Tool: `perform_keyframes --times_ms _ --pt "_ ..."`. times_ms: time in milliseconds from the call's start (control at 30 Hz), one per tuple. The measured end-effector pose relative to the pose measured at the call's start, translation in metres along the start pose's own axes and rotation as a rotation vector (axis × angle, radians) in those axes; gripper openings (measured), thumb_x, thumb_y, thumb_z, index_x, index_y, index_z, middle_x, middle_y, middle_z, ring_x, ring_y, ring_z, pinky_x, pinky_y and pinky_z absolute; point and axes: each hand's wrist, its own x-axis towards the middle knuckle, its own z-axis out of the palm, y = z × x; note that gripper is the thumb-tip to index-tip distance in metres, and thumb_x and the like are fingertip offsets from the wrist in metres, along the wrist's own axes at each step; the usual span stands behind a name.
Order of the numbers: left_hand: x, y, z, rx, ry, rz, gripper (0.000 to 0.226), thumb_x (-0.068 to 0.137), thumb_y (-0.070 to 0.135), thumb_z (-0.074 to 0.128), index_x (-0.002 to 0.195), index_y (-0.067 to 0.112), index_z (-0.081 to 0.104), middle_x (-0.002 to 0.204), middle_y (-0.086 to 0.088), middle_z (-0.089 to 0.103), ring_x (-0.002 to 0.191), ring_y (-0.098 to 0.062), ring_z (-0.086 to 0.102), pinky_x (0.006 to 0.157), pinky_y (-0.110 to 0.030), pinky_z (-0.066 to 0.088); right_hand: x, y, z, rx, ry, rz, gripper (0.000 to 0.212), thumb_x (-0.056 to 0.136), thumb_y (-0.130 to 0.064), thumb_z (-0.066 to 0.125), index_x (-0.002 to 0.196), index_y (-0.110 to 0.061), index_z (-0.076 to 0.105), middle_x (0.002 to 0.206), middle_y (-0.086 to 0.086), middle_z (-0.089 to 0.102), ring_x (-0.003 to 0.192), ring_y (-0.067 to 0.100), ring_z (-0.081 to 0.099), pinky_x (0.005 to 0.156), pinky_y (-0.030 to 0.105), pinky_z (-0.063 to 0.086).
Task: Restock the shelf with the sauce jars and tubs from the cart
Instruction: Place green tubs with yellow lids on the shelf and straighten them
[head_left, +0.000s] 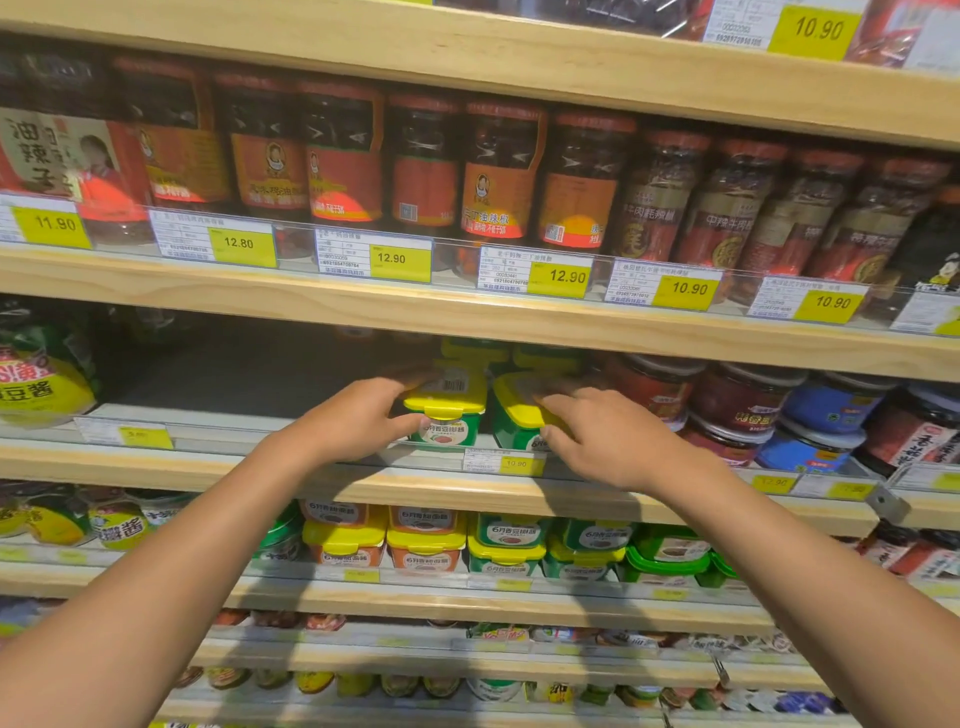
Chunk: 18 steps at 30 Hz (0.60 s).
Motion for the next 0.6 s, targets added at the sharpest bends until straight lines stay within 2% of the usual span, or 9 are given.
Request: perform_keyframes --times_ms 67,133,267,367,500,600 --pt "0.004 0.003 0.005 0.022 -0.002 0.007 0.03 0.096 0.047 0.061 0.089 0.018 0.062 0.066 0.004 0.053 0.055 -0.009 0.049 0.05 -0.028 0.031 -0.008 -0.006 0.007 -0.069 0.034 0.041 0.045 0.1 -0.045 0.039 0.136 -0.018 0.047 0.118 0.009 0.058 0.108 0.034 0.053 0.088 0.04 0.044" --pt "0.008 0.007 0.009 0.026 -0.01 0.014 0.032 0.096 0.049 0.06 0.086 0.019 0.06 0.07 0.002 0.055 0.06 -0.012 0.052 0.052 -0.03 0.034 -0.011 -0.011 0.012 -0.121 0.094 0.073 0.041 0.1 -0.043 0.041 0.131 -0.017 0.05 0.115 0.008 0.058 0.104 0.034 0.052 0.086 0.041 0.045" --pt "0.014 0.016 0.015 0.022 -0.024 0.036 0.034 0.096 0.05 0.059 0.092 0.016 0.063 0.069 0.002 0.054 0.06 -0.013 0.052 0.052 -0.031 0.034 -0.006 -0.007 0.019 -0.178 0.197 0.124 0.022 0.093 -0.021 0.057 0.113 -0.014 0.061 0.1 0.011 0.064 0.087 0.036 0.057 0.072 0.041 0.048" --pt "0.016 0.02 0.019 0.02 -0.036 0.05 0.034 0.097 0.05 0.059 0.1 0.017 0.064 0.069 0.001 0.056 0.061 -0.015 0.054 0.055 -0.032 0.037 -0.004 -0.002 0.022 -0.178 0.21 0.135 0.016 0.087 -0.015 0.064 0.103 -0.013 0.065 0.087 0.01 0.065 0.076 0.035 0.058 0.064 0.039 0.047" --pt "0.015 0.021 0.02 0.01 -0.033 0.049 0.033 0.097 0.048 0.058 0.104 0.017 0.064 0.072 0.0 0.059 0.064 -0.016 0.058 0.057 -0.034 0.041 -0.005 0.005 0.027 -0.191 0.235 0.115 0.021 0.079 -0.012 0.075 0.096 -0.017 0.065 0.079 0.004 0.063 0.065 0.031 0.056 0.057 0.035 0.045" --pt "0.01 0.026 0.021 0.013 -0.011 0.052 0.032 0.099 0.046 0.058 0.112 0.018 0.063 0.075 0.003 0.06 0.066 -0.012 0.058 0.057 -0.032 0.041 -0.005 0.008 0.029 -0.173 0.226 0.111 0.027 0.077 -0.01 0.076 0.099 -0.019 0.065 0.081 0.002 0.064 0.067 0.029 0.057 0.057 0.034 0.047"
